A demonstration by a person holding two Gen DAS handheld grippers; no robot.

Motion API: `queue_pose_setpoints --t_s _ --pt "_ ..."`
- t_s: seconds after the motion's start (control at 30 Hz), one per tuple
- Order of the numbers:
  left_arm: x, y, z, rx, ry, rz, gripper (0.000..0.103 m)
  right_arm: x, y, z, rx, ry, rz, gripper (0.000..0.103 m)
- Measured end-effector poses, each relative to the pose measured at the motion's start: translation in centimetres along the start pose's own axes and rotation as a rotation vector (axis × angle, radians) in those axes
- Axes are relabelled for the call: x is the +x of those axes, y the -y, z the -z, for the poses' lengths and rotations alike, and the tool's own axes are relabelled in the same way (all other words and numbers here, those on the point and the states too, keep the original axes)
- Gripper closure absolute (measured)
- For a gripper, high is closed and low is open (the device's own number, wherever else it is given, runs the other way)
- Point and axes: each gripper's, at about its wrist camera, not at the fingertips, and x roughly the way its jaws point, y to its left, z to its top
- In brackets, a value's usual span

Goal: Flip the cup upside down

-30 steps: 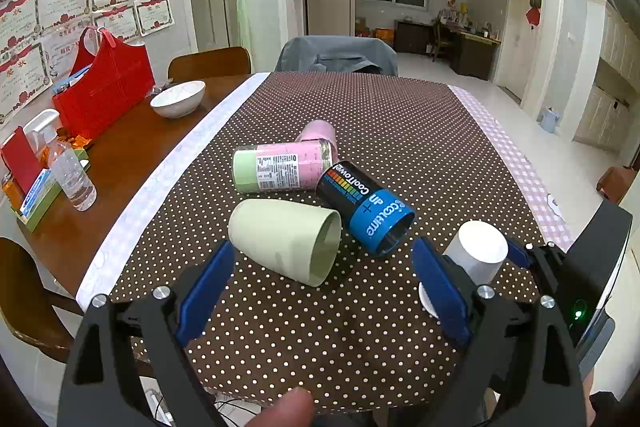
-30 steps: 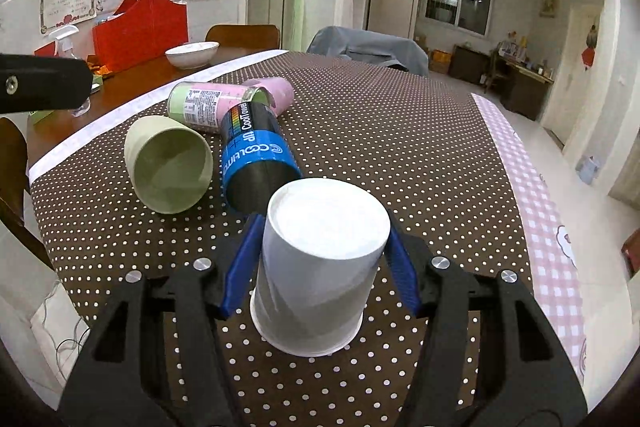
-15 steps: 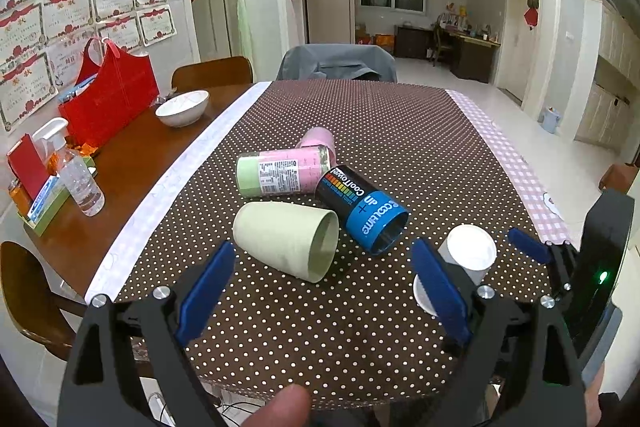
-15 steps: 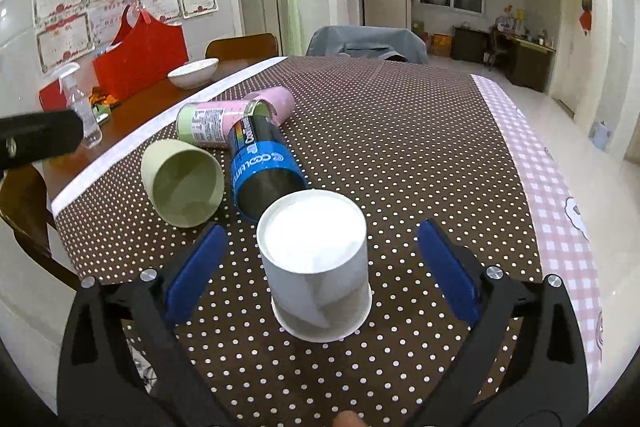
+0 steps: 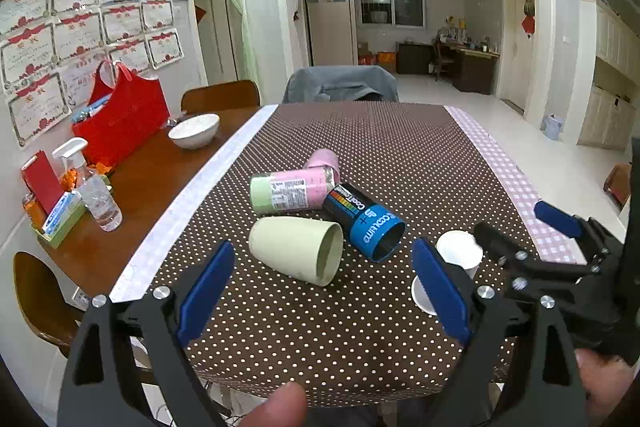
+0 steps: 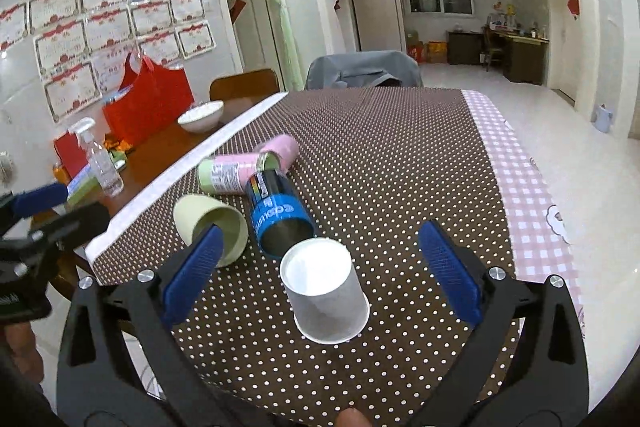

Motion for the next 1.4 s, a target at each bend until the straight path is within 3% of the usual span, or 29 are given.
queue_pose_setpoints --t_s 0.5,0.83,1.4 --pt "-4.9 -0.9 0.6 -0.016 0.106 -0.043 0.014 -5.5 -1.0 -2.0 0.044 0.056 -0.036 0.006" --pt "-6.6 -1.1 1.4 -0.03 0.136 -0.052 0.014 -8.9 -2.8 -2.2 0.017 0.102 -0.032 0.006" --pt "-8.4 -1.1 1.7 -0.065 0.183 -0.049 0.014 -10.0 -4.0 -1.9 -0.001 0.124 -0.002 0.006"
